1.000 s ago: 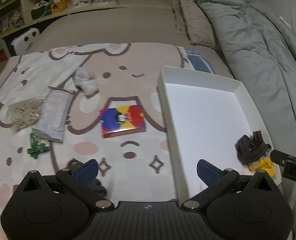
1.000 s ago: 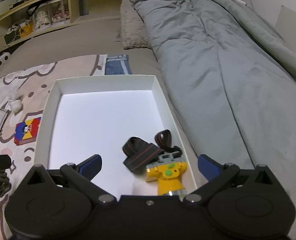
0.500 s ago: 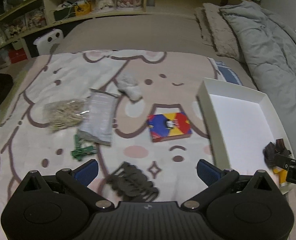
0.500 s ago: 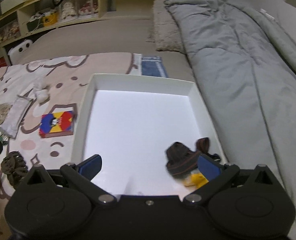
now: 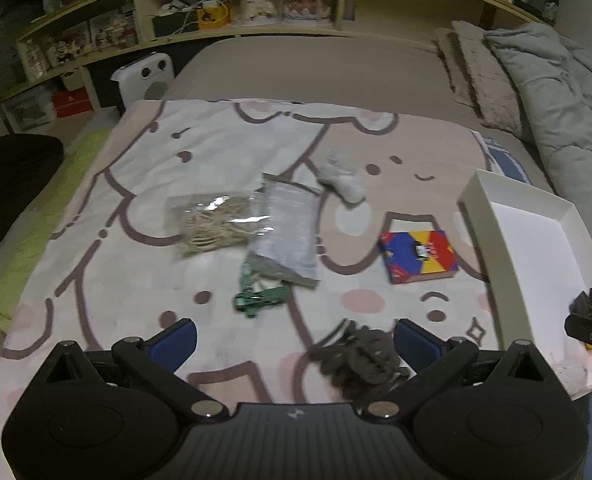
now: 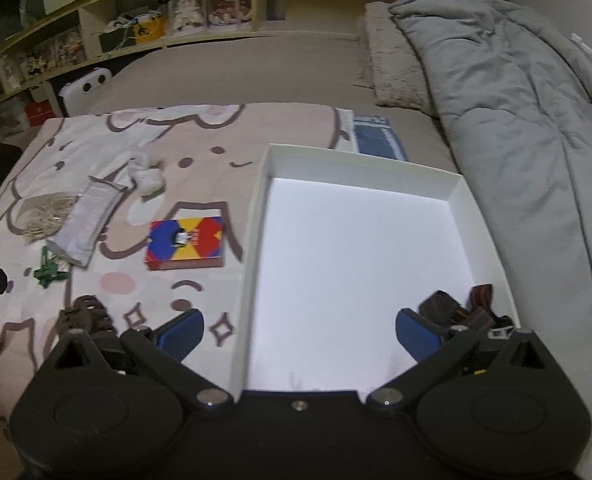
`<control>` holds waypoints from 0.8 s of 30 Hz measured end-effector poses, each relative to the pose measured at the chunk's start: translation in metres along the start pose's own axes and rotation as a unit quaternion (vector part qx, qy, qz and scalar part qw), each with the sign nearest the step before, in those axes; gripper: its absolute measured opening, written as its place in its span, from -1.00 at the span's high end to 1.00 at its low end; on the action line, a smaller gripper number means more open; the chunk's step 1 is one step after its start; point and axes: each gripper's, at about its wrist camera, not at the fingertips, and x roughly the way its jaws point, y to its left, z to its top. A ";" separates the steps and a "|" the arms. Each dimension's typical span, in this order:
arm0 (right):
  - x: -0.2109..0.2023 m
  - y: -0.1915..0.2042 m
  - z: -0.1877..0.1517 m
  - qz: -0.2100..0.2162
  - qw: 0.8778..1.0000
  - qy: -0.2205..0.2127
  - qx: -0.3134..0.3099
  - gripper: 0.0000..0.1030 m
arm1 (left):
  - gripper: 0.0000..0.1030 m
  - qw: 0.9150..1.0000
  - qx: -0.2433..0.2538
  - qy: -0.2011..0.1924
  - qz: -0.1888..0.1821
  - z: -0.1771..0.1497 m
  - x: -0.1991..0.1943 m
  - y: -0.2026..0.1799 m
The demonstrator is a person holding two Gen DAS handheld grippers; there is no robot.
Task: Organize objects
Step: 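Withdraw both tools from the tray back over the bed, then grasp the green clip with the left tool while the right tool grasps the black hair claw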
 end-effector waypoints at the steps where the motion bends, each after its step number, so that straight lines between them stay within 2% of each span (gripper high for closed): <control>1: 0.000 0.003 0.000 0.003 1.000 -0.001 0.000 -1.00 | -1.00 1.000 0.000 -0.002 0.002 -0.001 0.000 0.004; 10: -0.003 0.031 0.000 0.036 0.999 -0.015 0.003 -1.00 | -1.00 0.999 -0.019 -0.028 0.007 -0.003 -0.005 0.043; 17: -0.003 0.047 -0.002 0.048 0.999 -0.021 0.011 -1.00 | -1.00 0.997 -0.040 -0.057 0.030 0.001 -0.009 0.074; 24: 0.005 0.060 -0.008 0.068 0.997 -0.023 0.021 -1.00 | -1.00 0.996 -0.058 -0.067 0.013 0.002 0.003 0.090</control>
